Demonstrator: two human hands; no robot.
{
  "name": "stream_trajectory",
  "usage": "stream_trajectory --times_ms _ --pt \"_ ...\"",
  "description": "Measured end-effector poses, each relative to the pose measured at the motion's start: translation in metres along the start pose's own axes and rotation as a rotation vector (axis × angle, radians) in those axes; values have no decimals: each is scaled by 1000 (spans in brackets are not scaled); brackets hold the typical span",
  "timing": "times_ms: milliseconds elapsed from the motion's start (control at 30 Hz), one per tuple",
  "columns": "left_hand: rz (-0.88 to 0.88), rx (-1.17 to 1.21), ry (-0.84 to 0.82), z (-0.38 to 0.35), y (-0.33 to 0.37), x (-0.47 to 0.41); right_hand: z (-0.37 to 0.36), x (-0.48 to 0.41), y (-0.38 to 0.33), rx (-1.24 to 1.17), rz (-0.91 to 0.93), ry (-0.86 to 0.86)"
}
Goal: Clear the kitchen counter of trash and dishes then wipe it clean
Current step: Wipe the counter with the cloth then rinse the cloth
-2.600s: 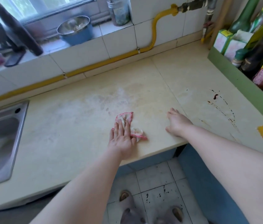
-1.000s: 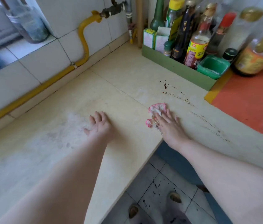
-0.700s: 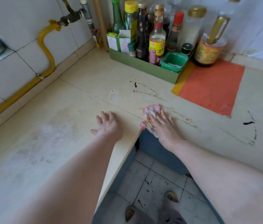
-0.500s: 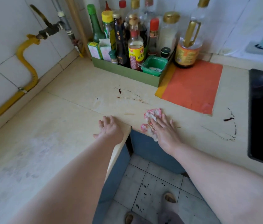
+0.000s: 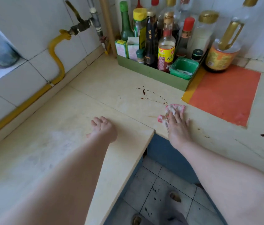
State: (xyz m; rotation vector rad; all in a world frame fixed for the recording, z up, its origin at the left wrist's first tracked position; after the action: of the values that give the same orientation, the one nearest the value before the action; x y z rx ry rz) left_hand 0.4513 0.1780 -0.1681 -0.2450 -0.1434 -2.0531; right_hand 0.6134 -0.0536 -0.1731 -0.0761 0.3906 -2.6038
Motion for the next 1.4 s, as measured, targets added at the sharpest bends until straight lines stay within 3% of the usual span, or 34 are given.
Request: stream_trajectory --times_ms 200,533,633,967,1233,1400 --pt "-34 75 10 5 -9 -26 -24 -37 -67 4 202 -48" --pt "195 90 15 25 -41 -98 -64 -110 -185 -9 463 -148" --pt "175 95 41 25 -53 -114 -74 -132 -218 -13 535 -184" --pt "191 81 -236 8 -63 -128 -108 -181 -329 -61 686 -226" --pt "217 34 -395 1 -67 -140 -116 -197 -363 -86 746 -249" --pt "216 21 -409 8 -64 -140 -102 -235 -313 -51 540 -177"
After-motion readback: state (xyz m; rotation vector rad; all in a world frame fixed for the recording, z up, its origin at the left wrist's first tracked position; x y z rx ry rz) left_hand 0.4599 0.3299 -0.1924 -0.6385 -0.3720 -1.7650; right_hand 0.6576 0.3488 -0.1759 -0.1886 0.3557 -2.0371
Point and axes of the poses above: each hand's wrist, its own x-axis away from the middle knuckle, its own z-axis out of the back of the hand, y = z × x, the point moved 9 cm from there along -x, towards the middle knuckle, and after that the axes turned 14 degrees about y, right-handed, at the moved point
